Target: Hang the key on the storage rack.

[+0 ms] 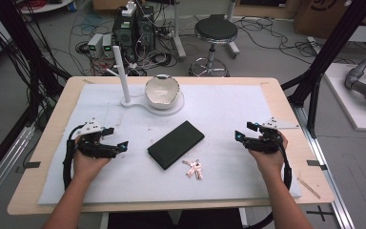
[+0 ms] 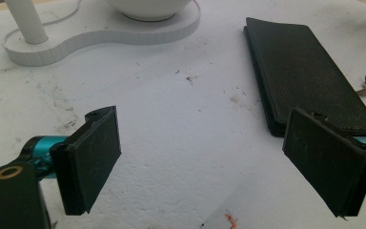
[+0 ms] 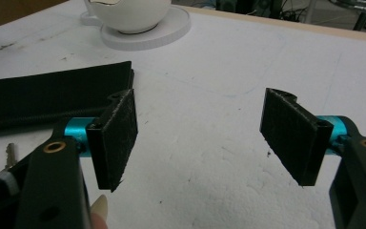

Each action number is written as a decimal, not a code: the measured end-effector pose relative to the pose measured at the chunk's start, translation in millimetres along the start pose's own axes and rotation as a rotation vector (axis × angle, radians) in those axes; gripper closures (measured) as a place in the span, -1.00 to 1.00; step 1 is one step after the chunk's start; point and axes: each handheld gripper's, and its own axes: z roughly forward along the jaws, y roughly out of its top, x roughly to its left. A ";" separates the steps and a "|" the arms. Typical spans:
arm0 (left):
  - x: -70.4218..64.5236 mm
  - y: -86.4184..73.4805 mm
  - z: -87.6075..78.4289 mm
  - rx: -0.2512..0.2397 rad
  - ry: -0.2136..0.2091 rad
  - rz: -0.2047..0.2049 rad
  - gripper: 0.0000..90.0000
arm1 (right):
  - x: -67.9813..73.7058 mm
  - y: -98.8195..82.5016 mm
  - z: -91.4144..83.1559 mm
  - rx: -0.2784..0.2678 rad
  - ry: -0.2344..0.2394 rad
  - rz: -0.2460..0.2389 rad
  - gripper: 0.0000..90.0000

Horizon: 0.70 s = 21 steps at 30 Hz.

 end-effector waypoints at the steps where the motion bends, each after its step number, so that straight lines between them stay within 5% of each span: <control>1: 0.0 0.0 0.0 0.000 0.000 0.000 -0.72 | 0.0 0.0 0.0 0.000 0.000 0.000 -0.35; 10: -0.9 0.1 0.5 0.000 -0.009 0.007 -0.72 | 5.9 1.0 1.4 0.013 0.035 -0.016 -0.36; 21: 2.0 1.5 1.5 -0.014 -0.021 -0.001 -0.71 | 41.6 5.6 7.9 0.052 0.199 -0.068 -0.36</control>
